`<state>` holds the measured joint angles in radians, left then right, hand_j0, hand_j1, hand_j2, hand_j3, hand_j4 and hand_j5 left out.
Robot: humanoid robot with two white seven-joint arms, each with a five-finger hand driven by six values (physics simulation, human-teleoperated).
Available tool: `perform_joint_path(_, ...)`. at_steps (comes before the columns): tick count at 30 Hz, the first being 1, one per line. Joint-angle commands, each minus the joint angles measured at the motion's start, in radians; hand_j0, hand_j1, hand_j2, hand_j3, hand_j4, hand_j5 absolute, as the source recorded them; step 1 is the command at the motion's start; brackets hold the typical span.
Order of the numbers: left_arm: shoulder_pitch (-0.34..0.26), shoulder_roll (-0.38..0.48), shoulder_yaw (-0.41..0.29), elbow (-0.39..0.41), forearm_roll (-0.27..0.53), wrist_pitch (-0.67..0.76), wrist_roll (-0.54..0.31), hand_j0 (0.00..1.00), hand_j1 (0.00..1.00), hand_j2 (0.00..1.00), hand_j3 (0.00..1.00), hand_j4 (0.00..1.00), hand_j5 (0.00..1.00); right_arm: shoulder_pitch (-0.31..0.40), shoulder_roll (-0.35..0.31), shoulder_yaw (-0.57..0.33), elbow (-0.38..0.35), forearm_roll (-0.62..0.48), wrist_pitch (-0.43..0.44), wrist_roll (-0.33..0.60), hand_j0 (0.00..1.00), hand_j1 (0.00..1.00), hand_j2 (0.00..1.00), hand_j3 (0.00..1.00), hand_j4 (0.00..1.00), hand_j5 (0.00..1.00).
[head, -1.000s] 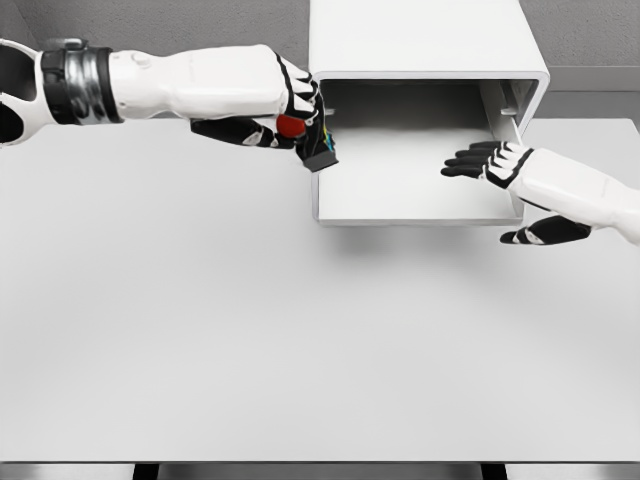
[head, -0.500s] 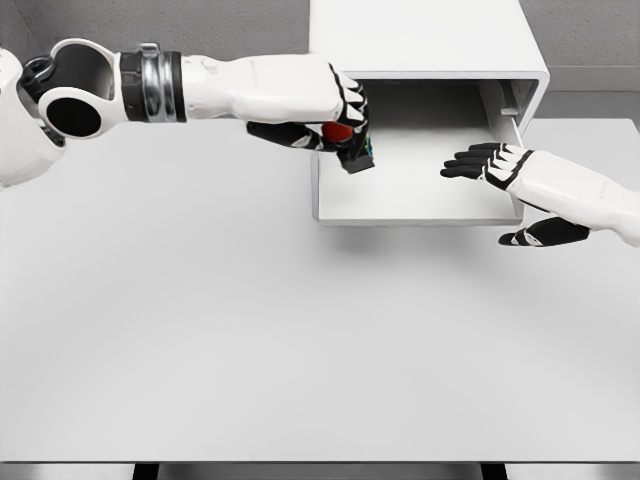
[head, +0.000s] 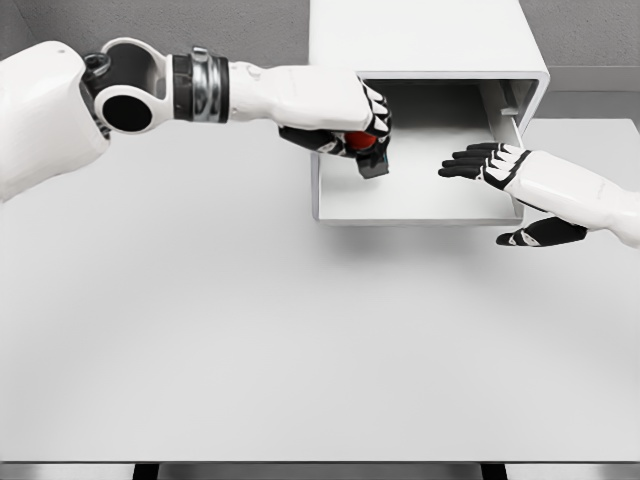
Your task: Slide open multi-storey tabletop storage cabinets and put open load switch and slide close multi-storey tabletop storage cabinets
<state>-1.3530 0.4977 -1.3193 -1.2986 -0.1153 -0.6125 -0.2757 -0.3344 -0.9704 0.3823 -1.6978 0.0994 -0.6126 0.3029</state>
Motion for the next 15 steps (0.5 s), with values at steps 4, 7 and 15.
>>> perform_joint_path(4, -0.006, -0.015, -0.006, 0.012, -0.001, 0.002, -0.002, 0.43, 0.43, 0.43, 0.43, 0.43, 0.43, 0.0, 0.002, 0.0, 0.0, -0.007, 0.002, -0.001, 1.0, 1.0, 1.0, 1.0, 1.0, 1.0)
perform_joint_path(7, -0.006, -0.013, -0.006, 0.012, -0.001, 0.002, -0.002, 0.46, 0.46, 0.46, 0.46, 0.46, 0.46, 0.0, 0.002, 0.001, 0.0, -0.007, 0.002, -0.001, 1.0, 1.0, 1.0, 1.0, 1.0, 1.0)
perform_joint_path(15, -0.005, -0.004, 0.005, -0.004, -0.004, 0.002, 0.003, 1.0, 1.0, 1.0, 1.0, 1.0, 1.0, 0.0, 0.009, 0.0, 0.0, -0.007, 0.002, -0.001, 1.0, 1.0, 1.0, 1.0, 1.0, 1.0)
